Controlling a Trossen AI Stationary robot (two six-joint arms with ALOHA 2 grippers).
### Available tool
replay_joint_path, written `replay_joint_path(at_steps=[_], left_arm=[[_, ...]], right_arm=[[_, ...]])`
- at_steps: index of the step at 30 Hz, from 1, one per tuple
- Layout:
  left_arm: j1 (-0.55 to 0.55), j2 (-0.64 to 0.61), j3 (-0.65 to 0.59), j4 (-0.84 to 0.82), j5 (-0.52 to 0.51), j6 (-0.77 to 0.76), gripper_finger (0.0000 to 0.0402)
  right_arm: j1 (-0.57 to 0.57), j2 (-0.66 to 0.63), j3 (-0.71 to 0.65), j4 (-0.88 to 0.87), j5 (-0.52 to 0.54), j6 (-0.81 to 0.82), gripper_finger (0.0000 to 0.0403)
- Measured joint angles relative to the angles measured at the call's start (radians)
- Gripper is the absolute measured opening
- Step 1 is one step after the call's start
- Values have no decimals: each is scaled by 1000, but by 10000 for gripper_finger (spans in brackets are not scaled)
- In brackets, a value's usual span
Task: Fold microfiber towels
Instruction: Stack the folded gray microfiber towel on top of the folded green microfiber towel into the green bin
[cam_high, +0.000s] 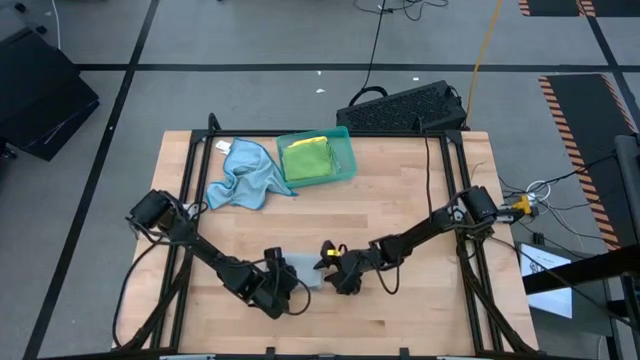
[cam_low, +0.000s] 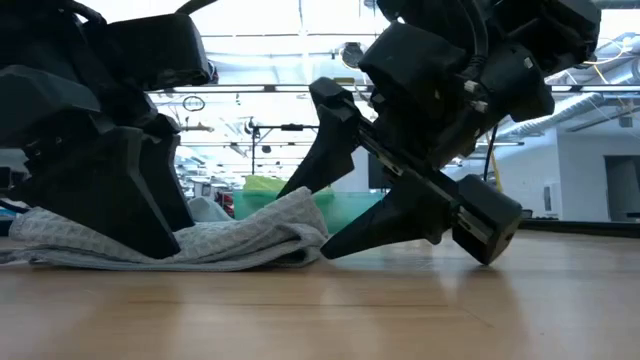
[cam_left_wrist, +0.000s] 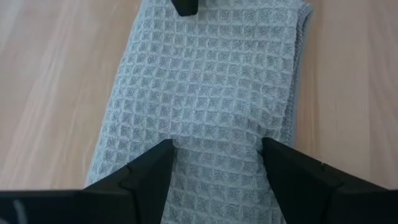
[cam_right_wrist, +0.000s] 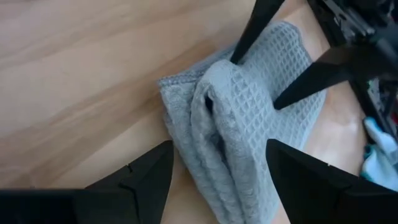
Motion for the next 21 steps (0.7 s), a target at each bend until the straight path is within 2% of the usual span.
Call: replay_joint_path(at_steps=[4,7,16,21], left_arm=[[14,1,-3,19,6,43,250],[26,2,-3,25,9,71,250],[63,4,-5,32,12,115,250],[67,4,-5,32,4,118,250]], right_arm=[[-6,0,14,-39,-1,-71,242],[-8,0,36,-112,0,-107,224],[-8,0,69,-228,-6,-187,146],[-21,0,69,-239,-25,-146,73]])
